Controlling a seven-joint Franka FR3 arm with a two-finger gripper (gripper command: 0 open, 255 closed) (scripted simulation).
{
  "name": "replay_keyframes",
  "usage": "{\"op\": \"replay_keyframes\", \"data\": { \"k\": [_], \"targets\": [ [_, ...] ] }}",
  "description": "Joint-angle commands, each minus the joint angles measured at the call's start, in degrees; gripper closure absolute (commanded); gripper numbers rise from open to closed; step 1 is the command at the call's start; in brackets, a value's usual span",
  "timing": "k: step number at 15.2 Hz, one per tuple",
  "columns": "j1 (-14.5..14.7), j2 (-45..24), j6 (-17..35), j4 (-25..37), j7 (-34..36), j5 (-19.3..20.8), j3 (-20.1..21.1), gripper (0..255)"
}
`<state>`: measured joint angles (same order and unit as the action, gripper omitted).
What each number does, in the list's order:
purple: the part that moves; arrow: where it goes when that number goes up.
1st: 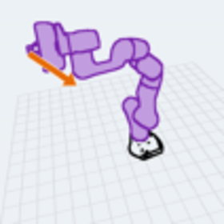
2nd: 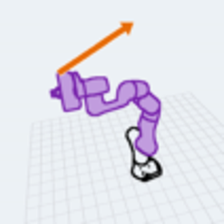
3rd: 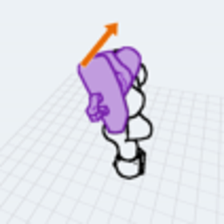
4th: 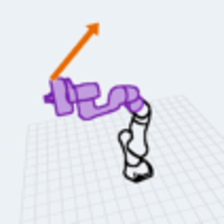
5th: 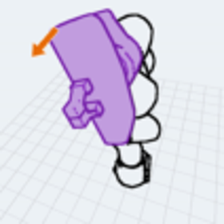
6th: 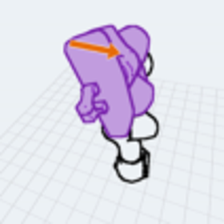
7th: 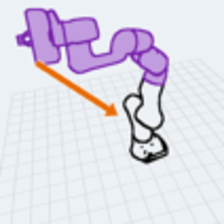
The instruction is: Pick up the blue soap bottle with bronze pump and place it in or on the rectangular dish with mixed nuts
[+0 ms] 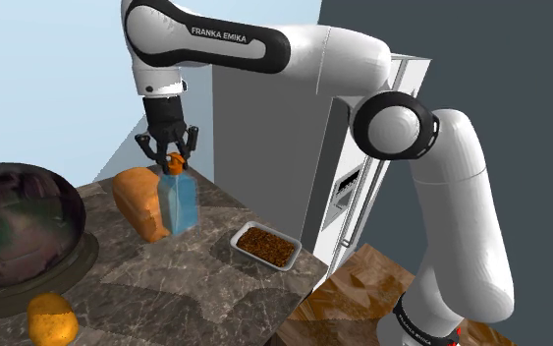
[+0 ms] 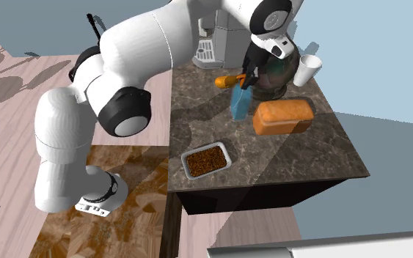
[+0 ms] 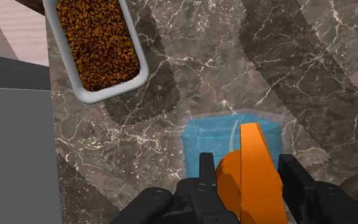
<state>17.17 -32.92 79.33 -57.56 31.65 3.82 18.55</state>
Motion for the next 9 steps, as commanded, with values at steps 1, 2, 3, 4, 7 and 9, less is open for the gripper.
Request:
{"op": "replay_keyframes", "data": {
  "k": [1,2,3,4,7,9],
  "targets": [
    [-1.1,2.8,0.2,-3.1,-0.5,-0.6,0.1,255],
    [-2.4,5.8,1.3,-7.1,-1.2,-1.3,0.2,255],
    [-3.6,8.6,2.1,-10.7,-2.0,-2.0,0.2,255],
    [-4.7,11.3,2.7,-14.0,-2.8,-2.7,0.2,255],
    [-7.5,18.6,3.8,-22.2,-5.5,-4.5,-0.2,255],
    [-9.1,23.0,4.0,-26.8,-7.5,-5.6,-0.8,255]
  ]
}}
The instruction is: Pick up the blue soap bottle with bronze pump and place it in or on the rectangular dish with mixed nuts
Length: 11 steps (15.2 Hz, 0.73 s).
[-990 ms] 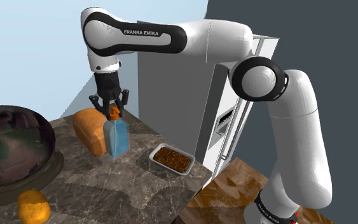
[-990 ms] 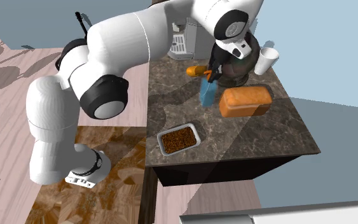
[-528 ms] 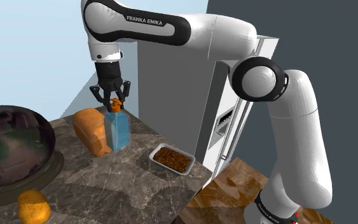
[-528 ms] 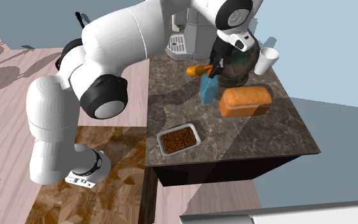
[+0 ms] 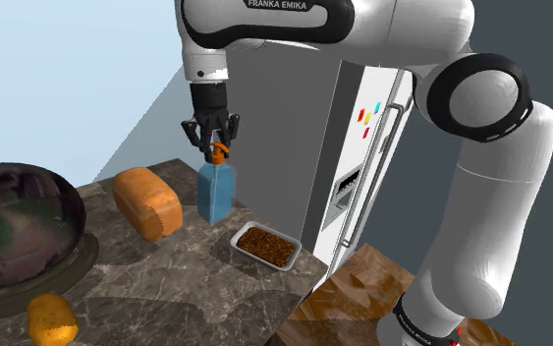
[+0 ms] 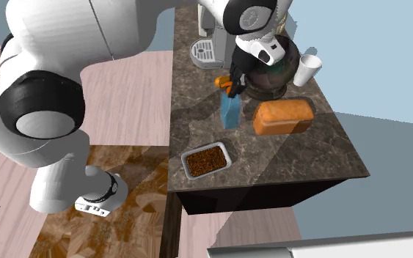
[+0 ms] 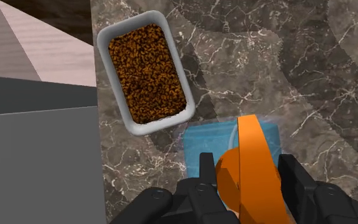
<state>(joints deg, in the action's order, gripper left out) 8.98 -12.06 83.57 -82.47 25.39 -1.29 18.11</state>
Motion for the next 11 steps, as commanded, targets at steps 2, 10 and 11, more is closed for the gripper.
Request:
{"op": "replay_keyframes", "data": {
  "k": [2,10,11],
  "targets": [
    [-2.3,6.4,-0.4,-5.9,-3.3,-1.5,-1.0,255],
    [-6.5,21.1,-3.5,-17.6,-11.9,-3.5,-5.4,255],
    [-6.9,22.6,-4.1,-18.6,-13.0,-3.5,-6.1,255]
  ]
}}
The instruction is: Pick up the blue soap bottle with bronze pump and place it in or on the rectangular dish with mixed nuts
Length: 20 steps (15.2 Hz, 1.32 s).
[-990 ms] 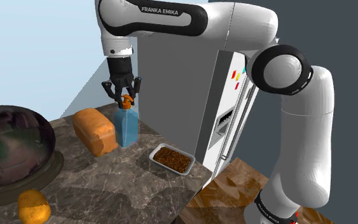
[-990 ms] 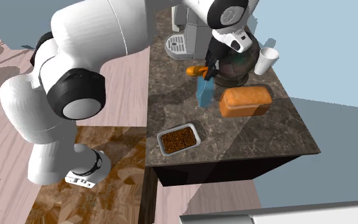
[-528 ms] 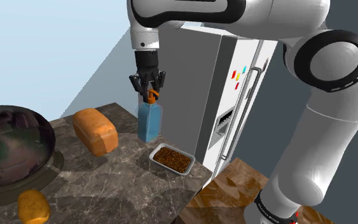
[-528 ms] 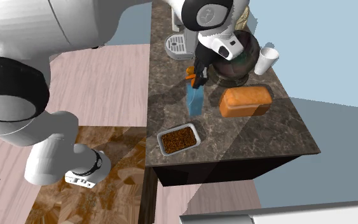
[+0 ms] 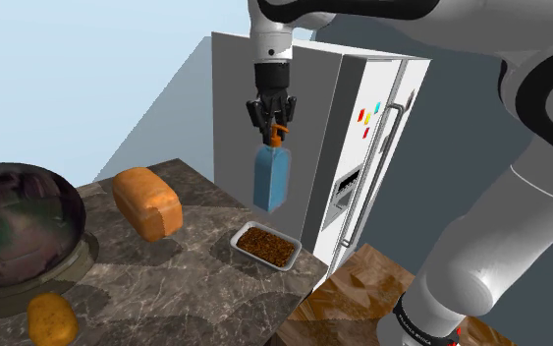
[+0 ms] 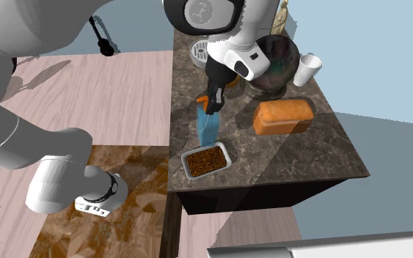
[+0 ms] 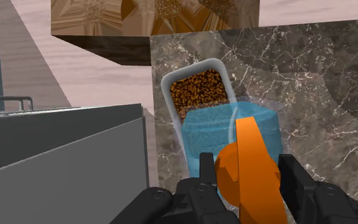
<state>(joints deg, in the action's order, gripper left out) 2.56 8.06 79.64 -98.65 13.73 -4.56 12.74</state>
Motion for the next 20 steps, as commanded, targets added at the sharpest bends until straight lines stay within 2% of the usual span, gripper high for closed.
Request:
{"op": "replay_keyframes", "data": {
  "k": [1,20],
  "targets": [
    [-0.4,2.7,0.7,-3.4,-1.4,-0.2,-0.7,255],
    [-0.2,3.7,15.4,-19.1,-2.2,-0.6,-0.4,255]
  ]
}}
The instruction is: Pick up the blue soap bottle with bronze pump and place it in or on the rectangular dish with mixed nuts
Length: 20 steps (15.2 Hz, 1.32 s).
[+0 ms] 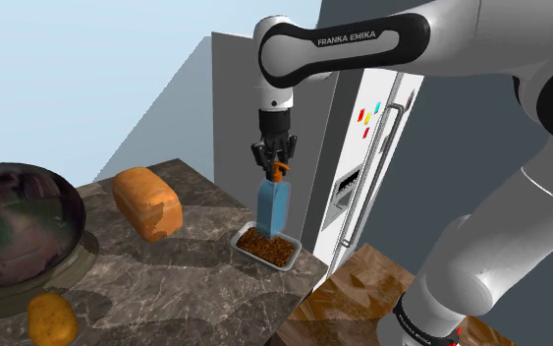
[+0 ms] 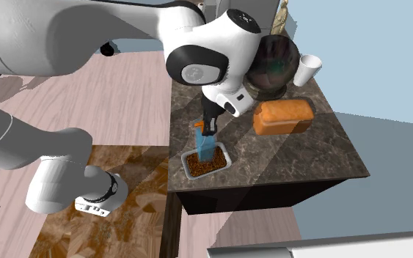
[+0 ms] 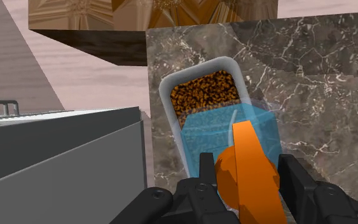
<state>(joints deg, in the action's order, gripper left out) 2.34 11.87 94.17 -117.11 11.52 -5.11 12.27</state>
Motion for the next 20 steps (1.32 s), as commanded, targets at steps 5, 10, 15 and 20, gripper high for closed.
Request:
{"op": "replay_keyframes", "data": {
  "k": [5,10,15,20],
  "targets": [
    [0.1,-0.6,4.7,-4.0,-0.1,0.0,0.2,255],
    [0.1,-1.3,8.1,-6.8,-0.1,0.0,0.4,255],
    [0.1,-1.3,8.1,-6.8,-0.1,0.0,0.4,255],
    [0.1,-1.3,8.1,-6.8,-0.1,0.0,0.4,0]
  ]
}}
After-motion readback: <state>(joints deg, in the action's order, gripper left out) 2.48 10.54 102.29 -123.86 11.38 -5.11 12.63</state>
